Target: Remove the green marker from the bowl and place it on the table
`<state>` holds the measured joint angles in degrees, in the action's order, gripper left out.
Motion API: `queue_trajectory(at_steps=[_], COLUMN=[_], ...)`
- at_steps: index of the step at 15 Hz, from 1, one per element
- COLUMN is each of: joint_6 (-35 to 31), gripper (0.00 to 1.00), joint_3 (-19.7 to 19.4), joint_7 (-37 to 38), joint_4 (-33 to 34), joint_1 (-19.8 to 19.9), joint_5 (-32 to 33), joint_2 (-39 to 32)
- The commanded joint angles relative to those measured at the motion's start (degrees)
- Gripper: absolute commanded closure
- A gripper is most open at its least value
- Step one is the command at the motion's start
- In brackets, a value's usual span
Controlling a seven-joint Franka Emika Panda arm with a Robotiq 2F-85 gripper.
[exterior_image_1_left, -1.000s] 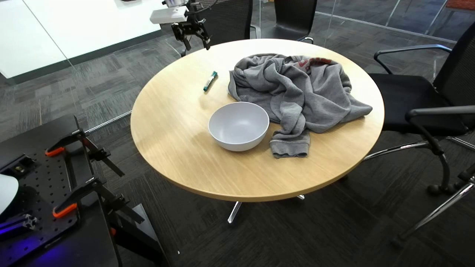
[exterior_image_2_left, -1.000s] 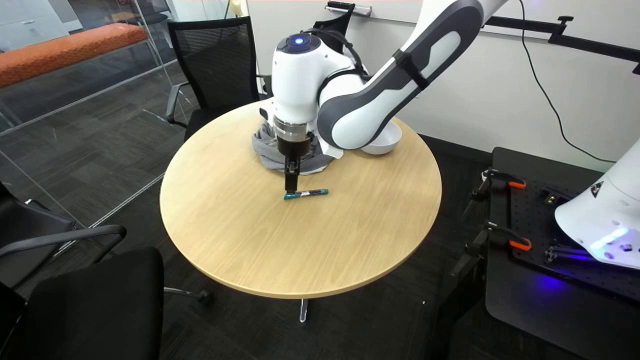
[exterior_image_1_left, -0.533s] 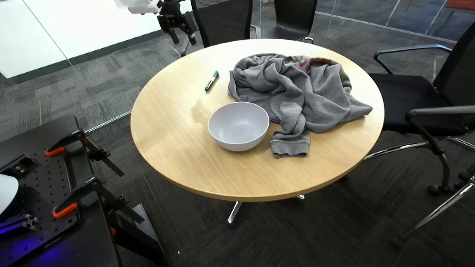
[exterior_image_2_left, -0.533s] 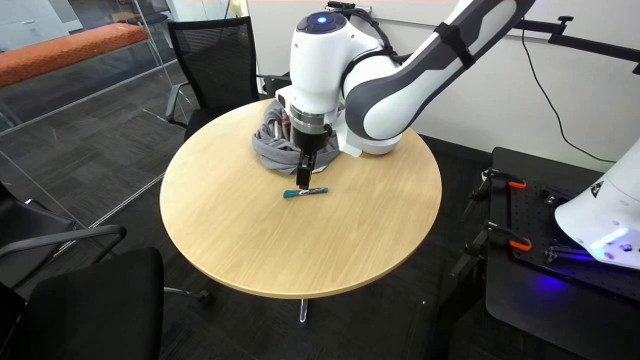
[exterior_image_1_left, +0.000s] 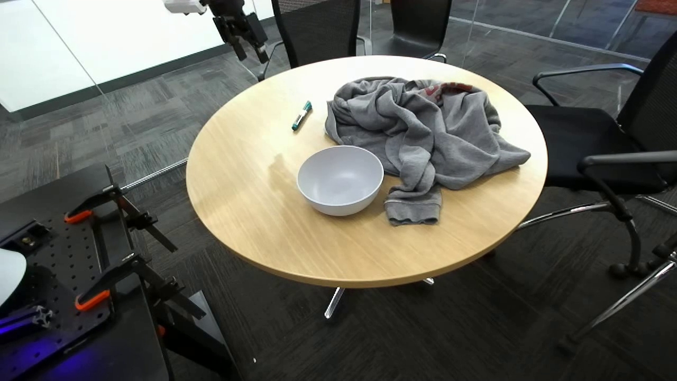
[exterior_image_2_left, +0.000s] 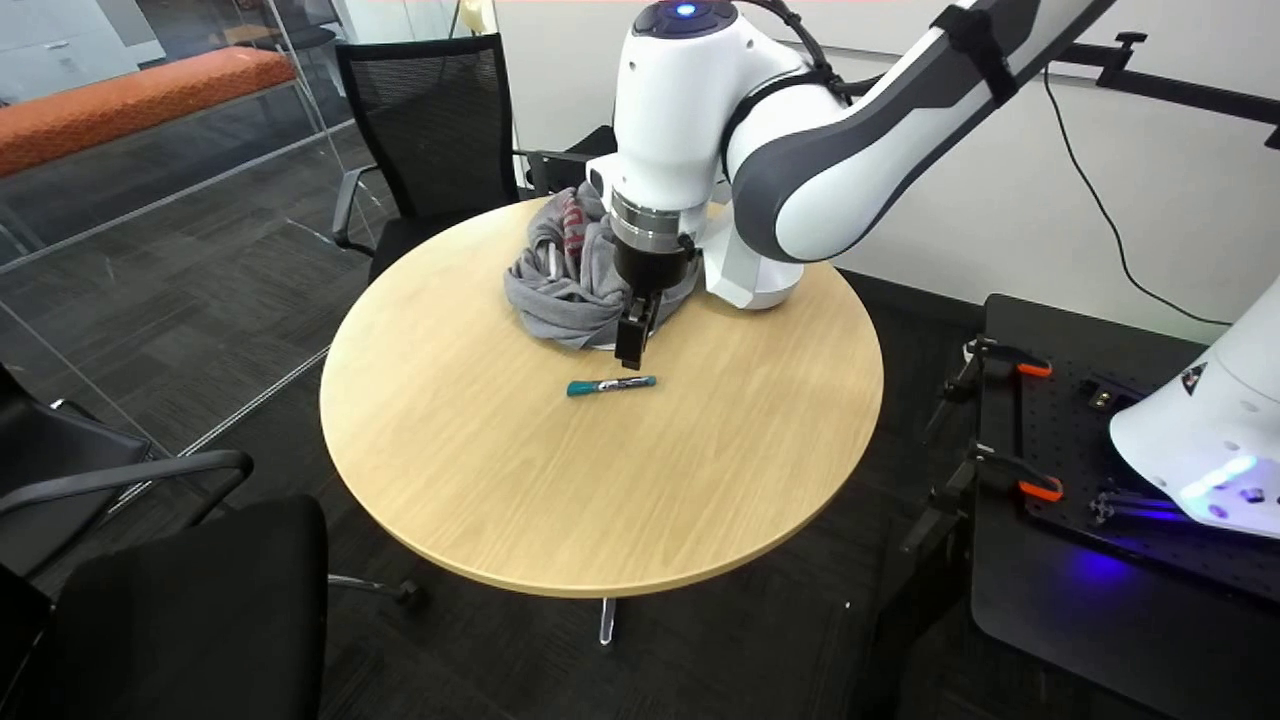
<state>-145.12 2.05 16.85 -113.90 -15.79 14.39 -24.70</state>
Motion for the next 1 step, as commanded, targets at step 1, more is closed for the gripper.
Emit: queue_trajectory(at_steps=[1], joint_6=[0.1], gripper=[0.00], joint_3=[-0.1], joint_7=[-0.2], joint_4=[0.1], joint_1=[-0.1], joint_5=[-0.2], joint_2=[-0.1])
